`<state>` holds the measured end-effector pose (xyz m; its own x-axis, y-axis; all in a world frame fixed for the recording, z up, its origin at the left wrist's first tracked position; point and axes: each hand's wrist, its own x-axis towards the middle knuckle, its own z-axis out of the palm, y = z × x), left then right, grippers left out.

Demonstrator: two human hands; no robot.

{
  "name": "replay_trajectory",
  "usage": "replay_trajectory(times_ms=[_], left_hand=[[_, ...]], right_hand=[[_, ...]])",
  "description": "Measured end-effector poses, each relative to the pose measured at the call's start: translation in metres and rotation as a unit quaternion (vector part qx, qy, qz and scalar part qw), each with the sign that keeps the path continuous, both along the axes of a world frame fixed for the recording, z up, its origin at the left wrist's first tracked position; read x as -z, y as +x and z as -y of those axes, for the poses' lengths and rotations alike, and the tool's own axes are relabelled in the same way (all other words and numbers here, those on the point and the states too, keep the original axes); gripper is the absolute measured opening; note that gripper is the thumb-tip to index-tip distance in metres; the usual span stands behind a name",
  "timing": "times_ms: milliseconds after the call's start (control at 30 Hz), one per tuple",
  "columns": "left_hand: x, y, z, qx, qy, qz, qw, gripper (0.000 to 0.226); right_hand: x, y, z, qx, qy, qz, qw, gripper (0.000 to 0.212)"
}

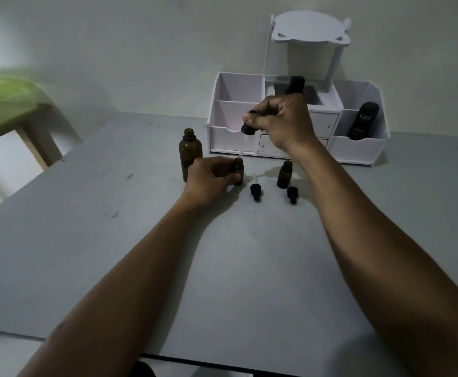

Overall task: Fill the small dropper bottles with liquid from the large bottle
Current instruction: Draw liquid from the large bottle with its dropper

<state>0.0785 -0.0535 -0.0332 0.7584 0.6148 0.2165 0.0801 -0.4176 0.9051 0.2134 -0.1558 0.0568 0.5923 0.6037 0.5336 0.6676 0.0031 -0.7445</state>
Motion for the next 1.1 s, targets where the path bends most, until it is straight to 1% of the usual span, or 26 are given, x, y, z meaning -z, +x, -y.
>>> replay_trajectory(times_ms=[167, 333, 467, 533, 567, 633, 700, 733, 800, 833, 900, 967, 1033, 1100], left_hand=[[0.000, 0.000, 0.001, 0.000, 0.001, 0.003, 1.000, 0.040], [-0.001, 0.000, 0.002, -0.008, 0.012, 0.005, 1.000, 0.042], [-0.003, -0.002, 0.003, -0.002, 0.026, -0.004, 1.000, 0.063], [-0.004, -0.006, 0.004, -0.008, 0.053, -0.008, 0.999, 0.067], [-0.004, -0.008, 0.004, -0.018, 0.079, 0.000, 0.997, 0.065], [-0.007, -0.016, 0.004, -0.048, 0.149, 0.044, 0.987, 0.055], [-0.016, -0.026, 0.000, -0.088, 0.209, 0.115, 0.967, 0.042], [-0.021, -0.030, -0.004, -0.112, 0.223, 0.157, 0.956, 0.037], [-0.029, -0.038, -0.017, -0.165, 0.204, 0.219, 0.940, 0.031], [-0.030, -0.042, -0.024, -0.189, 0.181, 0.228, 0.938, 0.032], [-0.026, -0.049, -0.041, -0.213, 0.135, 0.212, 0.944, 0.039], [-0.018, -0.054, -0.058, -0.183, 0.092, 0.170, 0.964, 0.051], [-0.012, -0.056, -0.069, -0.125, 0.047, 0.123, 0.983, 0.060], [-0.008, -0.055, -0.074, -0.081, 0.007, 0.096, 0.992, 0.066]], right_hand=[[0.001, 0.002, -0.002, 0.013, -0.005, 0.008, 1.000, 0.009], [-0.002, 0.000, 0.000, 0.010, 0.003, -0.020, 1.000, 0.012], [-0.012, -0.004, 0.007, 0.009, 0.041, -0.017, 0.999, 0.011], [-0.020, -0.006, 0.010, 0.017, 0.078, -0.015, 0.997, 0.009], [-0.025, -0.006, 0.011, 0.021, 0.101, -0.019, 0.994, 0.010], [-0.035, -0.009, 0.011, 0.023, 0.146, -0.035, 0.988, 0.014], [-0.046, -0.015, 0.008, 0.016, 0.181, -0.057, 0.982, 0.014], [-0.050, -0.018, 0.005, 0.013, 0.190, -0.064, 0.980, 0.012], [-0.056, -0.026, -0.004, 0.003, 0.195, -0.073, 0.978, 0.009], [-0.057, -0.030, -0.010, -0.006, 0.195, -0.079, 0.978, 0.009], [-0.057, -0.039, -0.023, -0.020, 0.193, -0.091, 0.977, 0.008], [-0.054, -0.045, -0.034, -0.031, 0.191, -0.108, 0.975, 0.004], [-0.049, -0.049, -0.043, -0.039, 0.183, -0.113, 0.976, 0.002], [-0.045, -0.051, -0.048, -0.042, 0.173, -0.112, 0.978, 0.002]])
